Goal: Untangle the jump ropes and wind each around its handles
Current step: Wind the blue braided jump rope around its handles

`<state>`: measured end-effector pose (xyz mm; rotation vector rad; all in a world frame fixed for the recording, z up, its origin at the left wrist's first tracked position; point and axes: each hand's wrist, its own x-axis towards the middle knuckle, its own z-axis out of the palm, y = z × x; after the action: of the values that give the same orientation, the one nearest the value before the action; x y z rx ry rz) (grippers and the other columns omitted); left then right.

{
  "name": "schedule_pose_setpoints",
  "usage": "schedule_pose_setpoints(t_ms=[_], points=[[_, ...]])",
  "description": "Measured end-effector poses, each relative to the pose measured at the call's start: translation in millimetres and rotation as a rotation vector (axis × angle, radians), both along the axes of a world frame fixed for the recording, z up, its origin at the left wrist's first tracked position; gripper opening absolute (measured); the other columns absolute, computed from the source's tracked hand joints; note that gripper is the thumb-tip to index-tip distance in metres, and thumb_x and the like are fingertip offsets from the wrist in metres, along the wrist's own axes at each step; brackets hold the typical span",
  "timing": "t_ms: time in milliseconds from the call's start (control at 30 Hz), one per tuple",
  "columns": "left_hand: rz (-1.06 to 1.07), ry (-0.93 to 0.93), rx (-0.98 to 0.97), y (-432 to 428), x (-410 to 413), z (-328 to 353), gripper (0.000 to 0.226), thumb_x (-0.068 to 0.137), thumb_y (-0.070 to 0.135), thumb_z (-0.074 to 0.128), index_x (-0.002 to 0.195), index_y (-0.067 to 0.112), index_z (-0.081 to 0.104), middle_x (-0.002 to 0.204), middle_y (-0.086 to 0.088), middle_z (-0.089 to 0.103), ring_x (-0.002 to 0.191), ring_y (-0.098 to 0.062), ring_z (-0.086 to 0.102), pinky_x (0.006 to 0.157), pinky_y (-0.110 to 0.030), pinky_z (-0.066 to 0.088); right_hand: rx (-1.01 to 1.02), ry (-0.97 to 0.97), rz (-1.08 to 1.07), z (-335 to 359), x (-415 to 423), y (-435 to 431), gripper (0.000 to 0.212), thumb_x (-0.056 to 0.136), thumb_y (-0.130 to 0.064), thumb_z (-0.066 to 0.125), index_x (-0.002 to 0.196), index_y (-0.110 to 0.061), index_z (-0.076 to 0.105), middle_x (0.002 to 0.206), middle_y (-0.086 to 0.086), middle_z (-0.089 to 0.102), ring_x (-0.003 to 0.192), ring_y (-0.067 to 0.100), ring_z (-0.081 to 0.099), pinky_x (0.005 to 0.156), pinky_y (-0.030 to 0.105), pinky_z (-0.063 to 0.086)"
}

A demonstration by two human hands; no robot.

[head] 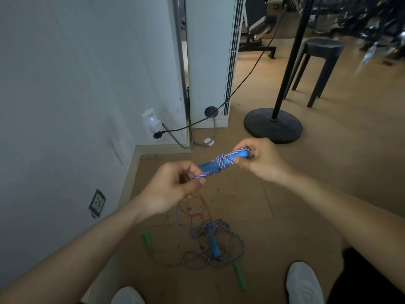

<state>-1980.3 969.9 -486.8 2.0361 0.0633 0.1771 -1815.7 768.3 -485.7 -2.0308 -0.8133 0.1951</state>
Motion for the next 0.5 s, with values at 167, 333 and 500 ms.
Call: schedule_pose_setpoints(t_ms=[167, 333, 500], points=[[0.104, -0.052, 0.005, 17, 11, 0, 0.008, 0.089, 0.02, 0.072, 0.082, 0.023, 0.07, 0.063, 0.015, 0.063, 0.051, 0.0, 0.047, 0.053, -0.018, 0.041, -0.167, 0.307, 0.355, 10, -1, -7, 0.017, 0.086, 0.004, 0.07, 0.1, -0.006, 0.068, 0.085, 0.01, 0.073, 0.067, 0.02, 0.066, 0.056, 0.028, 0.054], [0.188, -0.099, -0.035, 34, 20, -4, 0.002, 0.087, 0.023, 0.072, 0.085, 0.022, 0.073, 0.06, 0.019, 0.062, 0.049, 0.002, 0.048, 0.051, -0.013, 0.039, -0.002, 0.662, 0.467, 17, 4, -11, 0.019, 0.089, 0.006, 0.06, 0.105, -0.003, 0.064, 0.088, 0.008, 0.068, 0.071, 0.014, 0.062, 0.06, 0.02, 0.05], [0.188, -0.102, -0.038, 38, 20, -18, 0.02, 0.094, 0.009, 0.065, 0.089, 0.027, 0.072, 0.063, 0.006, 0.063, 0.052, -0.005, 0.051, 0.049, -0.019, 0.043, 0.351, 0.899, 0.353, 20, 6, -12, 0.02, 0.085, -0.002, 0.058, 0.103, -0.003, 0.063, 0.086, 0.009, 0.069, 0.07, 0.011, 0.064, 0.063, 0.017, 0.054]])
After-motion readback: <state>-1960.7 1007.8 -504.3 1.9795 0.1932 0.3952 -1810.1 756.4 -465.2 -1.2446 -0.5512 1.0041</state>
